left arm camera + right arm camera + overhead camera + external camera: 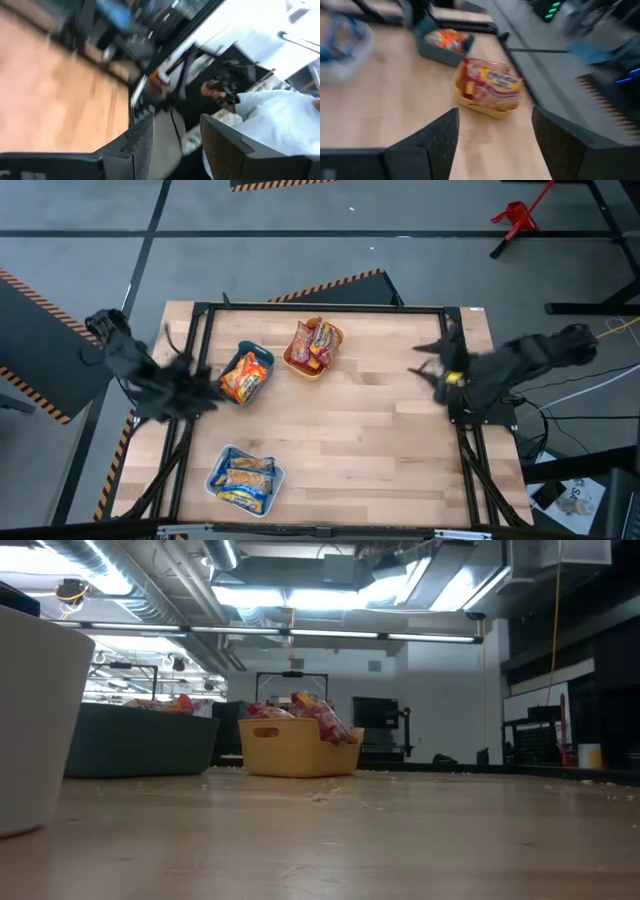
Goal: Sort Maruchan noodles
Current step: Return to Home Position
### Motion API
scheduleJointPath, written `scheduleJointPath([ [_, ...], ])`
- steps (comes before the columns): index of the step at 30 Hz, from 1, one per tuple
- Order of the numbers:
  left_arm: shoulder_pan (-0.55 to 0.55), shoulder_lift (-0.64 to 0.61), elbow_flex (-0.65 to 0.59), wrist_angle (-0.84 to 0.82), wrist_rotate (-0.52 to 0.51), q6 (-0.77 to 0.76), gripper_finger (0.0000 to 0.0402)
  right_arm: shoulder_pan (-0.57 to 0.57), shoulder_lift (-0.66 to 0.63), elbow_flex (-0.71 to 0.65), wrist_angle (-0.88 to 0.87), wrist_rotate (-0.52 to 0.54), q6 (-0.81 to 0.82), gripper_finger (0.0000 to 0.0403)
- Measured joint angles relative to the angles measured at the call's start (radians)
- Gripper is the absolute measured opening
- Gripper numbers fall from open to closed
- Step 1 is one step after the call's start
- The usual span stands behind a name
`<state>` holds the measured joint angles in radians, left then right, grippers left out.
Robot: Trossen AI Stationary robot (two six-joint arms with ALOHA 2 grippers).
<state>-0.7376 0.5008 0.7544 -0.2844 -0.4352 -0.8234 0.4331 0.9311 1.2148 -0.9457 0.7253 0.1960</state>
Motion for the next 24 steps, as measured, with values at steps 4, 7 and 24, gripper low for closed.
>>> scheduleJointPath([
  [4,0.0,-0.157,0.0,0.003,-0.019,0.245,0.0154,-0.145,-0.27,-0.178,0.211,-0.239,-0.009,0.0241],
  [7,0.0,-0.273,-0.001,0.009,-0.006,0.396,0.0154,-0.265,-0.484,-0.329,0.394,-0.404,-0.001,0.0241],
  [24,0.006,-0.496,-0.456,0.277,0.076,0.467,0.0154,-0.454,-0.894,-1.051,0.909,-0.638,0.311,0.0241],
])
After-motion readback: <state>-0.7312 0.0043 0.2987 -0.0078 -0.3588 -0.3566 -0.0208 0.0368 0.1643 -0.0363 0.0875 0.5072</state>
